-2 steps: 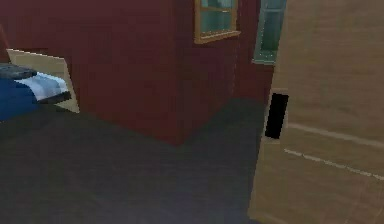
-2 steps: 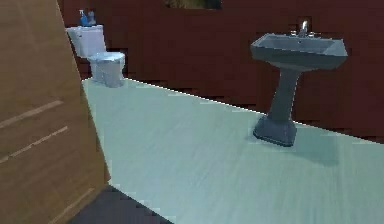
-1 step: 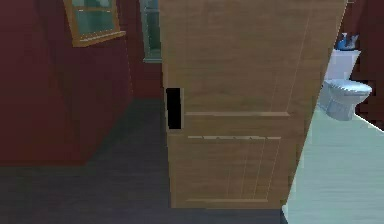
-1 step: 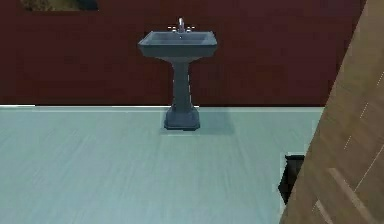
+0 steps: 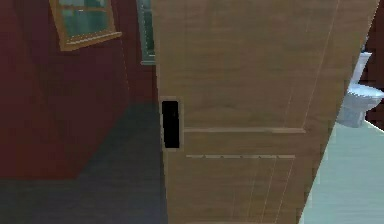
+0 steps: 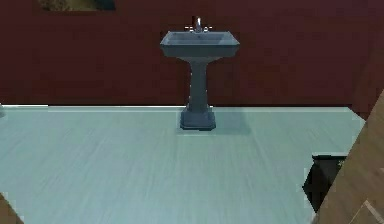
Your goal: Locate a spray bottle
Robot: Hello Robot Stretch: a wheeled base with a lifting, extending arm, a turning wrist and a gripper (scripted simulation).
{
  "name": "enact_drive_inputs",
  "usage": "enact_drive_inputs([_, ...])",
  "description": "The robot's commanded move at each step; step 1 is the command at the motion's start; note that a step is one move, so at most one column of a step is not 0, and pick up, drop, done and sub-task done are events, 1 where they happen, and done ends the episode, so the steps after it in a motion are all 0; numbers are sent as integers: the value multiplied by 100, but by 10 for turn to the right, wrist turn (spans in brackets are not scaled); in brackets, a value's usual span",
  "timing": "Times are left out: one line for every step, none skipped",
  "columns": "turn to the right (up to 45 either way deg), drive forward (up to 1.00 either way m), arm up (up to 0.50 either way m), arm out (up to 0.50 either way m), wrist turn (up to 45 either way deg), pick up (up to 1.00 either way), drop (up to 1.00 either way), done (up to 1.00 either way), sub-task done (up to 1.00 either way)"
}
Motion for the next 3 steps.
enact_drive_inputs([-450,0,0,0,0,0,0,0,0])
enact_drive_inputs([-450,0,0,0,0,0,0,0,0])
enact_drive_inputs([-120,0,0,0,0,0,0,0,0])
